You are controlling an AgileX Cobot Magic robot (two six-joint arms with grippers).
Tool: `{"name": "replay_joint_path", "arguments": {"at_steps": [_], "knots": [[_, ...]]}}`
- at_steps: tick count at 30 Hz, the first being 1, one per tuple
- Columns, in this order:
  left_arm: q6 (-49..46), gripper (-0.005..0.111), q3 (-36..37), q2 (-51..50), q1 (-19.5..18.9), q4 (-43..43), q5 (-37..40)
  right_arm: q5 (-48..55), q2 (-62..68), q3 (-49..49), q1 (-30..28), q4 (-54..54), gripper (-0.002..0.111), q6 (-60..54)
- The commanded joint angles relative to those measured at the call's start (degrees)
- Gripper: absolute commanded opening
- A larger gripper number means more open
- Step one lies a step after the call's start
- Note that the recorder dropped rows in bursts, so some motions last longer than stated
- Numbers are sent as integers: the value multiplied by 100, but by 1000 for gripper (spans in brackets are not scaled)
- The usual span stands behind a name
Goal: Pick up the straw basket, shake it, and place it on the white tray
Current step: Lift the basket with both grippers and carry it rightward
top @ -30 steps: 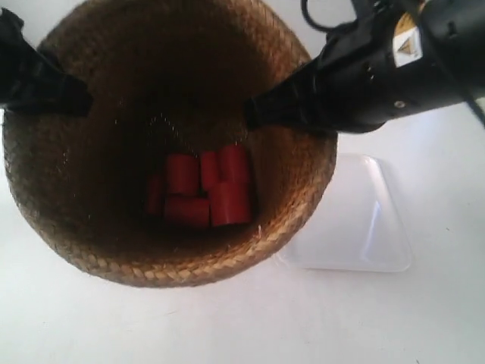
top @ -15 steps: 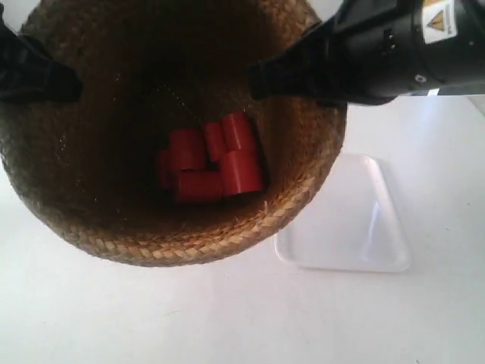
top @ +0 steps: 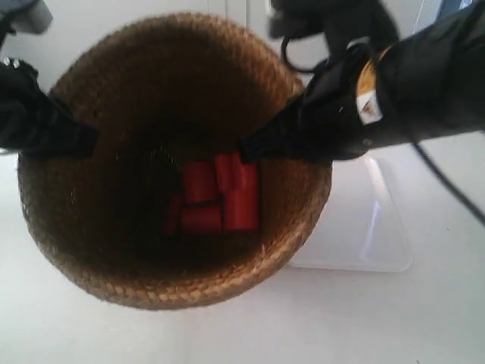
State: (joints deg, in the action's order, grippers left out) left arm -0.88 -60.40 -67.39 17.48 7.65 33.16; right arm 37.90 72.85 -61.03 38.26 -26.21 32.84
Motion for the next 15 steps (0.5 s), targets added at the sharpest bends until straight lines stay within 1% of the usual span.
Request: {"name": "replay_joint_path", "arguments": {"at_steps": [1, 3, 4, 5, 6, 7, 9, 11, 15], "knots": [[-20, 0, -51, 10, 30, -39, 64, -256, 68, 30, -41, -147, 0, 58], [-61, 0, -489, 197, 30, 170, 368, -184, -247, -224, 30, -5, 0, -161], [-270, 0, -707, 392, 71, 355, 372, -266, -495, -351, 139, 10, 0, -276], [-505, 0, -827, 588, 124, 449, 171, -458, -703, -421, 223, -22, 0, -280], [-543, 0, -828, 690, 151, 419, -133, -732, -913, -425, 302, -93, 0, -280], [-446, 0, -804, 721, 151, 307, -195, -781, -998, -414, 314, -200, 0, -200], [-46, 0, -643, 597, 78, -35, 73, -273, -873, -339, 202, -498, 0, 85], [-39, 0, -408, 373, 105, 5, 264, 201, -571, -192, 158, -538, 0, 96], [-49, 0, -155, 215, 128, 81, 213, 205, -142, -36, 158, -486, 0, 96]]}}
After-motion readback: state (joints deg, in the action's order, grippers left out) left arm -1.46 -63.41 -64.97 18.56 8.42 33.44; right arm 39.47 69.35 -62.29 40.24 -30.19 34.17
